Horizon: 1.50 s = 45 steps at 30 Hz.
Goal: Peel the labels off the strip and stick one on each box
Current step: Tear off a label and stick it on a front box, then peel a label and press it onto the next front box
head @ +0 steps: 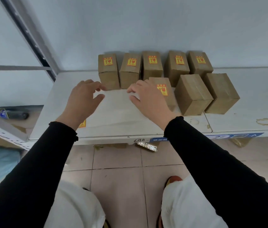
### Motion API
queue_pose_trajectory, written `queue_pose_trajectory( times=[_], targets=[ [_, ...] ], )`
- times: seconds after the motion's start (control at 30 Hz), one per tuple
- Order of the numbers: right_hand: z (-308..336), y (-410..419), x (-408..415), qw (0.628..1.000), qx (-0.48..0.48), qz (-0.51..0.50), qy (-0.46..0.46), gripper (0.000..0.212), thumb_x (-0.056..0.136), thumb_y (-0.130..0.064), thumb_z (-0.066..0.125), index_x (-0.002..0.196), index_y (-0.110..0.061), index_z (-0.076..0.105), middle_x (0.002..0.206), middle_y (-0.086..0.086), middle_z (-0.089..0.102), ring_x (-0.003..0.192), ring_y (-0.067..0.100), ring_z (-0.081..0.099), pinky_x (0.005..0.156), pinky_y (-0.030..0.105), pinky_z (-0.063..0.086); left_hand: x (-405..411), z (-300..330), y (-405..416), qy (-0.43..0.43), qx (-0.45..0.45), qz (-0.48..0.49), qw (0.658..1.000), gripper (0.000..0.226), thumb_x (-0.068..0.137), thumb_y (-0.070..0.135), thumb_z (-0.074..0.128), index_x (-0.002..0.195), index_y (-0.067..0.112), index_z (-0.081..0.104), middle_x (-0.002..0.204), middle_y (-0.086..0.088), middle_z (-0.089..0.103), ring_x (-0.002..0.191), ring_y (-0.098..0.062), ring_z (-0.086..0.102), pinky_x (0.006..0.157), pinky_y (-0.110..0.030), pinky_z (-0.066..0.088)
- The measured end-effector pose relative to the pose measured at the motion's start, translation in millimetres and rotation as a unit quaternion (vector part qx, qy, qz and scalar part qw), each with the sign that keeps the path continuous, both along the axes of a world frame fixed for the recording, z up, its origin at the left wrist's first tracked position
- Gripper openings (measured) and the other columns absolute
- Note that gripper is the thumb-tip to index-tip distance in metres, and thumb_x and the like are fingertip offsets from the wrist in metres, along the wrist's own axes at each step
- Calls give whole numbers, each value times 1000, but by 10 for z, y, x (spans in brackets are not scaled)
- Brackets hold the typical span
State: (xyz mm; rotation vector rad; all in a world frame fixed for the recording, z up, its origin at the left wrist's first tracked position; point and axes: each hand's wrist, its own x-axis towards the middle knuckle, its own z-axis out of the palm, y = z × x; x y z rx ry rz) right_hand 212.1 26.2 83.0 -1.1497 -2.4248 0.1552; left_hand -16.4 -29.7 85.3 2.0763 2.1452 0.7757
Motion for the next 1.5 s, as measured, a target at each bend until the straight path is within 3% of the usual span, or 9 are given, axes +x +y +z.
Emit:
queue_pose_trajectory(
  times=[0.1, 0.23, 0.4, 0.63, 0.83, 1.0, 1.07, 1.17, 1.5],
  targets=[
    [-152, -110, -303, 999, -33, 21, -5, 21, 99, -22, 55, 118, -22, 65, 109, -4, 61, 105, 15, 50, 79, 27, 41, -380, -86, -191, 4, -34, 17, 999, 21, 92, 22, 66, 112, 24, 70, 102, 2, 64, 98, -20, 57, 85, -37, 45],
    [-388, -245, -714, 996, -82, 29, -5, 22, 99, -22, 54, 119, -21, 64, 109, -4, 60, 103, 16, 50, 76, 25, 36, -770, -270, -377, -7, -72, 47, 996, 24, 90, 20, 68, 114, 23, 69, 103, 2, 64, 97, -19, 58, 82, -33, 42],
    [-667, -399, -1206, 990, -136, 32, 6, 27, 100, -21, 52, 125, -20, 63, 115, -2, 62, 108, 17, 53, 79, 24, 40, -1035, -541, -466, -19, -125, 54, 990, 29, 89, 19, 70, 118, 22, 67, 107, -1, 64, 97, -19, 58, 85, -34, 46],
    [-921, -455, -1706, 985, -170, -4, -9, 33, 98, -24, 58, 130, -15, 59, 122, 6, 60, 109, 24, 57, 86, 34, 49, -1107, -878, -402, 26, -228, 60, 971, 51, 92, 27, 66, 141, 17, 54, 130, -12, 54, 123, -30, 47, 101, -43, 42],
    [-1058, -459, -1784, 984, -177, -23, -25, 31, 95, -24, 61, 124, -14, 60, 114, 7, 58, 100, 24, 58, 81, 36, 53, -1084, -916, -318, 50, -215, 69, 973, 46, 84, 25, 75, 125, 14, 57, 121, -11, 54, 114, -31, 48, 90, -45, 45],
    [-1076, -487, -1761, 984, -178, -25, 11, 34, 95, -23, 62, 128, -19, 58, 116, 2, 59, 100, 20, 59, 78, 36, 55, -1080, -894, -279, -93, -211, 89, 969, 22, 84, 4, 66, 102, 11, 56, 99, -6, 59, 92, -26, 55, 68, -33, 43],
    [-1081, -503, -1735, 983, -178, -27, 23, 35, 95, -24, 63, 129, -21, 57, 118, 0, 59, 101, 18, 60, 77, 35, 55, -1092, -864, -279, -213, -212, 107, 948, 13, 87, 0, 59, 94, 11, 56, 85, -6, 64, 79, -23, 59, 61, -29, 43],
    [-1079, -532, -1700, 981, -179, -40, 59, 36, 94, -25, 66, 127, -20, 54, 116, 0, 60, 98, 17, 61, 76, 33, 54, -1106, -810, -317, -361, -210, 124, 900, 11, 92, 1, 61, 95, 11, 57, 79, -6, 68, 71, -19, 63, 63, -25, 48],
    [-1075, -552, -1682, 974, -189, -48, 113, 20, 100, -25, 58, 119, -20, 63, 109, -2, 60, 95, 12, 60, 79, 26, 52, -1063, -740, -345, -407, -203, 122, 882, 15, 96, 6, 61, 109, 11, 59, 93, -8, 73, 75, -16, 66, 67, -24, 49]
  ],
)
